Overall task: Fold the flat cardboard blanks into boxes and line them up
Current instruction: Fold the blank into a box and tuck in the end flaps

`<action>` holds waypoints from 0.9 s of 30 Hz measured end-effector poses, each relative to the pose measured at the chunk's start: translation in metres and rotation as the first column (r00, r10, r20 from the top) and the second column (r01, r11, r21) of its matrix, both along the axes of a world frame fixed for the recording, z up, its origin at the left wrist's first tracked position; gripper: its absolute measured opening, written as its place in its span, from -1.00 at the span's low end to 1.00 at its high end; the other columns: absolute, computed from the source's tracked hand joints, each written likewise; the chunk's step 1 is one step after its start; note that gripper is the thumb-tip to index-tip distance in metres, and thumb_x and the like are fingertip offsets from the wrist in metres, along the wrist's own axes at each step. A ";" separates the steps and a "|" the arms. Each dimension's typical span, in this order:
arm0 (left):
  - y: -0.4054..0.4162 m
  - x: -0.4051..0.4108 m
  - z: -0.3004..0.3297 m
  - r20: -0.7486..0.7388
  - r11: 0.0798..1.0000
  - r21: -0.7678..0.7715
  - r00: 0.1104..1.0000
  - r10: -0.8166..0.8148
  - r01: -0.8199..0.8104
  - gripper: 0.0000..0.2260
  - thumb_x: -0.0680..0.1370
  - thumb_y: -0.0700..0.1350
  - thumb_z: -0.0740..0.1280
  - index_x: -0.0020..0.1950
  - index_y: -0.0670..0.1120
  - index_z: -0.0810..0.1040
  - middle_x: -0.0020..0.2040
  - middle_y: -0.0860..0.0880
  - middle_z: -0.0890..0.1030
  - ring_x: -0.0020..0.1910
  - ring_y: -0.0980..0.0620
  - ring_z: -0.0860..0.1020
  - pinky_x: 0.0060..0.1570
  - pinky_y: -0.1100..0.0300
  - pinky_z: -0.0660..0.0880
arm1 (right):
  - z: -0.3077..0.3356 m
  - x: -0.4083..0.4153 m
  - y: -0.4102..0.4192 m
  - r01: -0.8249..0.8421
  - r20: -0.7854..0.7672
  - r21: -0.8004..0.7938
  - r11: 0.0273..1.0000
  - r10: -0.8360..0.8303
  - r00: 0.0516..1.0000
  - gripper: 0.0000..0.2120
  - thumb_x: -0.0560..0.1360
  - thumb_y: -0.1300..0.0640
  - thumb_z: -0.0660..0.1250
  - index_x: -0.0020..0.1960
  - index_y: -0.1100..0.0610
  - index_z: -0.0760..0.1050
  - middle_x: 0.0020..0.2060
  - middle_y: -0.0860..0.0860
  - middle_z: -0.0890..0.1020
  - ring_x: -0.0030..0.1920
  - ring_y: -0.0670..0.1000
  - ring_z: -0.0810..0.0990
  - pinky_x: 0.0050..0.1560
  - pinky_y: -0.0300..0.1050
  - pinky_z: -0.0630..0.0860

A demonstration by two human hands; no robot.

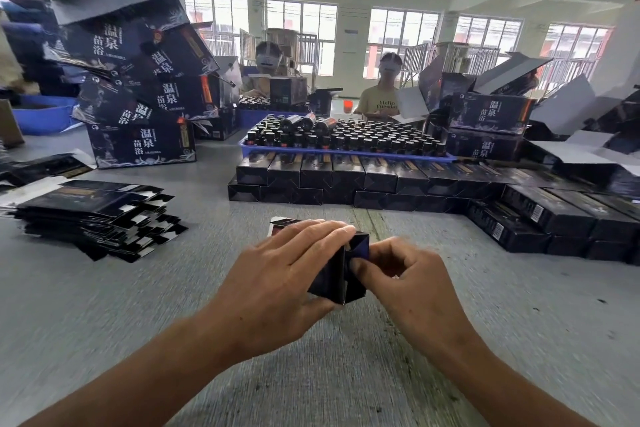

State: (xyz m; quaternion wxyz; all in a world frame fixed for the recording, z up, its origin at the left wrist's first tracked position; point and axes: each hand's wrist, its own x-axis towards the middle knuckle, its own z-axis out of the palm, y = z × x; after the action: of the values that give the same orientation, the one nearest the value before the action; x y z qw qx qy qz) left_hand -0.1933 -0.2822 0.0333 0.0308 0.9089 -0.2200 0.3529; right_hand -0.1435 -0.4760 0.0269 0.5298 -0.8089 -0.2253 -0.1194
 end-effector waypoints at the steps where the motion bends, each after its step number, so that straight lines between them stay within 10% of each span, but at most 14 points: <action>1: 0.000 0.000 0.000 -0.001 1.000 -0.006 1.000 -0.001 0.001 -0.26 0.41 0.20 0.39 0.51 -0.06 0.32 0.40 0.04 0.50 0.36 0.08 0.40 0.18 0.22 0.39 | 0.001 0.000 -0.001 -0.025 -0.022 0.023 0.999 0.026 0.999 -0.93 0.46 0.04 0.50 -0.11 -0.07 0.62 -0.21 -0.11 0.70 -0.17 -0.15 0.66 -0.18 -0.32 0.57; 27: 0.003 -0.003 0.002 -0.057 0.966 -0.248 0.994 -0.088 0.071 -0.19 0.38 0.23 0.47 0.53 0.04 0.22 0.42 0.07 0.46 0.34 0.07 0.48 0.20 0.14 0.52 | 0.014 0.009 -0.015 -0.289 -0.273 0.382 0.878 0.406 0.872 -0.78 0.43 0.00 0.48 0.01 0.08 0.70 -0.02 0.11 0.73 -0.01 0.07 0.71 -0.12 -0.15 0.60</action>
State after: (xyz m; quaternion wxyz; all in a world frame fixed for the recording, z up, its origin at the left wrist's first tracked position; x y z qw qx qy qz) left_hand -0.1961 -0.2792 0.0350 0.1645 0.9000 -0.2098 0.3449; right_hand -0.1348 -0.4908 0.0412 0.7012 -0.6624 -0.2492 0.0868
